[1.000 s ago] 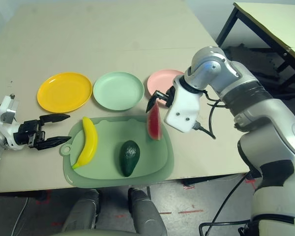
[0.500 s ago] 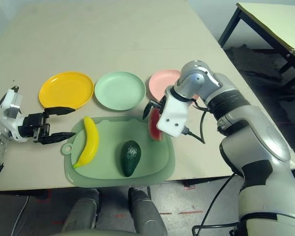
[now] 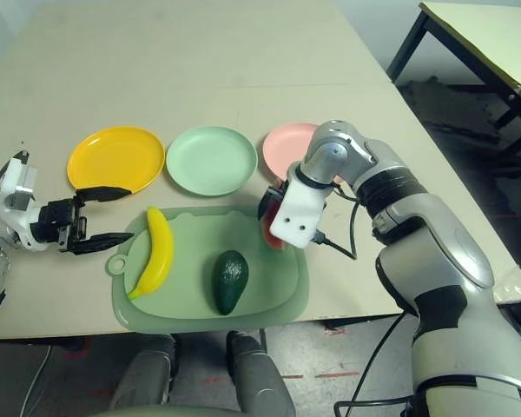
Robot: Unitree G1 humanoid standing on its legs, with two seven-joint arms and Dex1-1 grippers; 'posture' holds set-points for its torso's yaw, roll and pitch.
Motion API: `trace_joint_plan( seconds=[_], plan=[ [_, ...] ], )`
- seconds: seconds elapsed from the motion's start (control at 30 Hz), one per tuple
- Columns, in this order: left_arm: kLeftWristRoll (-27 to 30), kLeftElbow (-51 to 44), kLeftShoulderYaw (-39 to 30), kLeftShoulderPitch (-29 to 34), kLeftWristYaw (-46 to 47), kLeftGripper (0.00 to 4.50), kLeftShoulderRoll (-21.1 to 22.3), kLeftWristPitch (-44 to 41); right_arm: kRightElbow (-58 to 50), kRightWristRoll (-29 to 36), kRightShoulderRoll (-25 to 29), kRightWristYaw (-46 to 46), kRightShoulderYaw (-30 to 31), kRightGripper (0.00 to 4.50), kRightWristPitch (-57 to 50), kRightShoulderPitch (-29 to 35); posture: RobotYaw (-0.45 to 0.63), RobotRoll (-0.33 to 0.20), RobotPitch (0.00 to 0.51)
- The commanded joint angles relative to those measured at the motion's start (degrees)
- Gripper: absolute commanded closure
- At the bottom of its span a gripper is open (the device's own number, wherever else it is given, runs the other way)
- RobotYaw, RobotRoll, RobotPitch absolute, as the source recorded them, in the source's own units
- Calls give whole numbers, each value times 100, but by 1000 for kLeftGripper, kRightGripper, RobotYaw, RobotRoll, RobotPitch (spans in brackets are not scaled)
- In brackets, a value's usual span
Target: Place the fruits into color-matched plates.
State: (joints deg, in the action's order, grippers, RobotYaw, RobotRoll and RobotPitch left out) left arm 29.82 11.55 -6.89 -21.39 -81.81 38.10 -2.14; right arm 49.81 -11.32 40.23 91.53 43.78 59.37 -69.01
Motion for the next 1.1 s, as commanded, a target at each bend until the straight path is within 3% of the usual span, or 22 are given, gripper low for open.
trace_joint_plan(
  seconds=[0.03,0.2,0.53,0.67,0.83,1.1],
  plan=[
    [13,-34,-66,15,15,0,38,55,-6,-79,-14,78,-102,2415,-104,121,96,0,195],
    [-23,78,-31,-74,-2,0,14,105,-213,120,171,97,16,2415,-382,156,85,0,190],
    [131,338,-115,-301,112,0,-115,-8,-906,1191,771,97,352,2415,-1903,-363,60,0,177],
    [62,379,-94,-372,295,0,-159,-41,330,440,276,-230,-146,2415,-1921,-851,57,0,174],
    [-322,288,78,-534,947,0,-179,-240,1867,-1290,-116,-2333,140,2415,-1980,-1401,69,0,174],
    [-589,-321,163,-492,1824,0,-170,-646,2585,-2336,-508,-3724,19,2415,-2819,-1509,96,0,177]
  ],
)
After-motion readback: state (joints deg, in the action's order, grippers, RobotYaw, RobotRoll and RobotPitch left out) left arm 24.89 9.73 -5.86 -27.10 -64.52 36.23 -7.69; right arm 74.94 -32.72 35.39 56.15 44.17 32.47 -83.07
